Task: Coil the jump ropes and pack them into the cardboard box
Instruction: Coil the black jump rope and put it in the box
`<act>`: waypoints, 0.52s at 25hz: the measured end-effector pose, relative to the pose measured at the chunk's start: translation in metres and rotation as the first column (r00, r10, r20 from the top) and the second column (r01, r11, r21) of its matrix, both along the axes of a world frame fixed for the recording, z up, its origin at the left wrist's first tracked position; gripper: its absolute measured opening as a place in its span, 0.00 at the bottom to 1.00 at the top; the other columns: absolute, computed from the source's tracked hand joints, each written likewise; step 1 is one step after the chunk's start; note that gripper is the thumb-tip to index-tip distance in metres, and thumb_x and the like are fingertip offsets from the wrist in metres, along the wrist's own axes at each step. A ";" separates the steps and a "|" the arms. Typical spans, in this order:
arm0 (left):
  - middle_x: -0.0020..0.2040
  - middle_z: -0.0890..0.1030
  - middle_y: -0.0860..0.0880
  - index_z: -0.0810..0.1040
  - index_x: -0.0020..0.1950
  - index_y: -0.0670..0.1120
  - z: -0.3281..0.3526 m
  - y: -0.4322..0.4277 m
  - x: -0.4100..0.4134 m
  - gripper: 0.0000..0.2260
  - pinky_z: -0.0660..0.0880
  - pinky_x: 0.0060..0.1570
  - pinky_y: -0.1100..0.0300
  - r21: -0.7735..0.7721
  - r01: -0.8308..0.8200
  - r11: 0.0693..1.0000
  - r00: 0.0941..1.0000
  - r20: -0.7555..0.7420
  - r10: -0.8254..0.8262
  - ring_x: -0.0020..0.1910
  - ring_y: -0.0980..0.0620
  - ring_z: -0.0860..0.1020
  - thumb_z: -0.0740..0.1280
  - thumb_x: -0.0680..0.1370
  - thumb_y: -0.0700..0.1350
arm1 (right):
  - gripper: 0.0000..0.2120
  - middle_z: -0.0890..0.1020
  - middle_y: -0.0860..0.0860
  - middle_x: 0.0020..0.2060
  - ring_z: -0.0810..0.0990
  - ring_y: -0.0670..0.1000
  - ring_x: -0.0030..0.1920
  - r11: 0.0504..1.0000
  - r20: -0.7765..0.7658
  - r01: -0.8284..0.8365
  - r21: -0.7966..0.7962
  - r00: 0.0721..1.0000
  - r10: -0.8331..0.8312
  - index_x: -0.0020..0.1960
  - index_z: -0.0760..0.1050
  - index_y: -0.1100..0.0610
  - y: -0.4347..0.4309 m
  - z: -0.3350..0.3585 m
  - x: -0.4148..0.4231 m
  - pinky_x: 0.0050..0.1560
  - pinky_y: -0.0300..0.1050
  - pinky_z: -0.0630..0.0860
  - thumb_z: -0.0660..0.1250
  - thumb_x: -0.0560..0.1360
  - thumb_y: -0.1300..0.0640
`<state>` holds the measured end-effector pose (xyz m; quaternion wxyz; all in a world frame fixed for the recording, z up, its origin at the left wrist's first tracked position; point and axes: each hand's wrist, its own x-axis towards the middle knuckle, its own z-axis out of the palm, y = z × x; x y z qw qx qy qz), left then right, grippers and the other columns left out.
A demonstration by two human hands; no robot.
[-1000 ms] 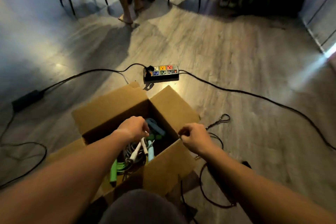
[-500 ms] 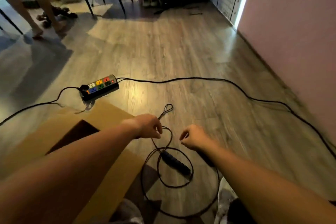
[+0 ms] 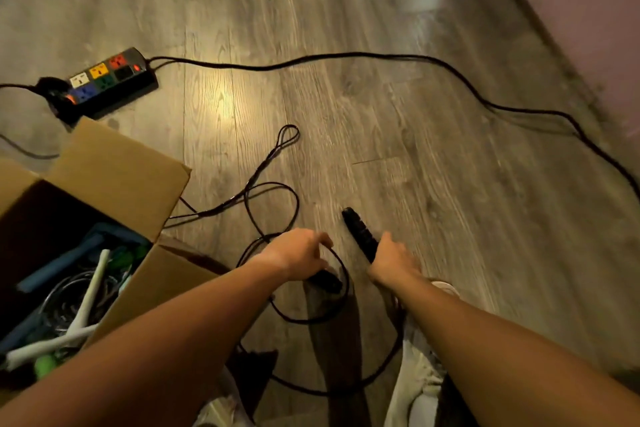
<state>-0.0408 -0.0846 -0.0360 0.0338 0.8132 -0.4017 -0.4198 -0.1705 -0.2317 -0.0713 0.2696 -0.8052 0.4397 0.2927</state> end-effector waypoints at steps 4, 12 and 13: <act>0.69 0.69 0.48 0.62 0.75 0.55 0.030 -0.003 0.008 0.35 0.72 0.64 0.47 -0.125 0.097 0.987 0.958 0.282 -0.058 0.67 0.45 0.68 0.74 0.72 0.54 | 0.23 0.73 0.58 0.64 0.77 0.60 0.60 0.985 0.089 -0.137 0.100 0.988 0.129 0.69 0.67 0.51 -0.004 0.032 0.017 0.61 0.56 0.76 0.70 0.76 0.57; 0.56 0.82 0.50 0.75 0.66 0.51 0.218 0.003 0.011 0.20 0.77 0.55 0.54 -0.458 -0.213 0.863 0.956 0.085 0.281 0.56 0.49 0.80 0.71 0.76 0.55 | 0.21 0.78 0.46 0.61 0.77 0.48 0.59 0.777 0.501 -0.619 -0.116 0.639 0.584 0.67 0.70 0.45 -0.018 0.283 0.064 0.60 0.46 0.74 0.70 0.77 0.59; 0.50 0.82 0.52 0.76 0.62 0.51 0.242 0.004 0.007 0.16 0.77 0.49 0.56 -0.523 -0.290 0.802 0.934 0.028 0.356 0.50 0.51 0.80 0.69 0.77 0.55 | 0.20 0.79 0.46 0.58 0.77 0.47 0.57 0.787 0.555 -0.590 -0.178 0.601 0.575 0.66 0.70 0.45 -0.018 0.314 0.062 0.56 0.44 0.73 0.71 0.77 0.55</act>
